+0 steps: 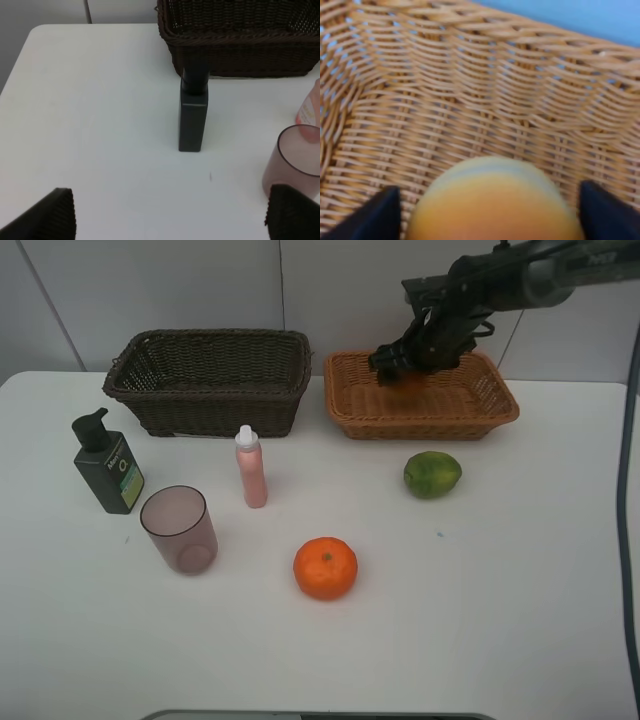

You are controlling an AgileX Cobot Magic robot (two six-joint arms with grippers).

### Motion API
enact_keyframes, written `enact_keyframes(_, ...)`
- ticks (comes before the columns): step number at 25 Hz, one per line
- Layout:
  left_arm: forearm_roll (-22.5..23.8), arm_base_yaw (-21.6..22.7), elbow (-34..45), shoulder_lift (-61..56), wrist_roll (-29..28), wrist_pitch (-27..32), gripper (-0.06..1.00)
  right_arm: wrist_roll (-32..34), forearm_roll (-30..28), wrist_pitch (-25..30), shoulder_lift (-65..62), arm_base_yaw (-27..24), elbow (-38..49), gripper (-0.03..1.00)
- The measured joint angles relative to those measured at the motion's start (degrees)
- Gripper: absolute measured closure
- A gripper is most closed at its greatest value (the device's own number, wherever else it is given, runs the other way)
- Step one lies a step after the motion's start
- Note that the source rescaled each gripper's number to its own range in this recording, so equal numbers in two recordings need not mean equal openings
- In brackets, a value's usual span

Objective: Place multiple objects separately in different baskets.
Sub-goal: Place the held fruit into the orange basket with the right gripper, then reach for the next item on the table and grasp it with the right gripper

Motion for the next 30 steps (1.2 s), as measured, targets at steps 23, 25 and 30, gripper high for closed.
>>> enact_keyframes(23,0.0,0.0,0.0,0.0,0.0,0.0,-0.04,5.4,-1.6,24.0,-14.6,2.8,4.6,-0.03)
enact_keyframes(25,0.0,0.0,0.0,0.0,0.0,0.0,-0.04,7.0,-1.5,23.9,-16.9,3.1,7.5,-0.03)
enact_keyframes(30,0.0,0.0,0.0,0.0,0.0,0.0,-0.04,9.7,-1.5,23.1,-20.9,3.1,16.0,-0.03)
